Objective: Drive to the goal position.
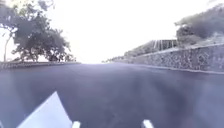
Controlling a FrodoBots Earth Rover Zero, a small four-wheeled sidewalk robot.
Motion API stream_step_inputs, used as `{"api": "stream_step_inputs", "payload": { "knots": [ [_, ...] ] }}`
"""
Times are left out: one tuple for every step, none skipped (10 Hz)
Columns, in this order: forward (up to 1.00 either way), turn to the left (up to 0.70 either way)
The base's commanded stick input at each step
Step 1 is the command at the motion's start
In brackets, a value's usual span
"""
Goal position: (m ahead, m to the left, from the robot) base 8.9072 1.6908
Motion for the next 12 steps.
{"api": "stream_step_inputs", "payload": {
  "knots": [
    [0.7, 0.0],
    [0.7, 0.0],
    [0.7, 0.0],
    [0.7, 0.0],
    [0.7, 0.0],
    [0.7, 0.0],
    [0.7, 0.0],
    [0.7, 0.0],
    [0.7, 0.0],
    [0.7, 0.0],
    [0.7, 0.0],
    [0.7, 0.0]
  ]
}}
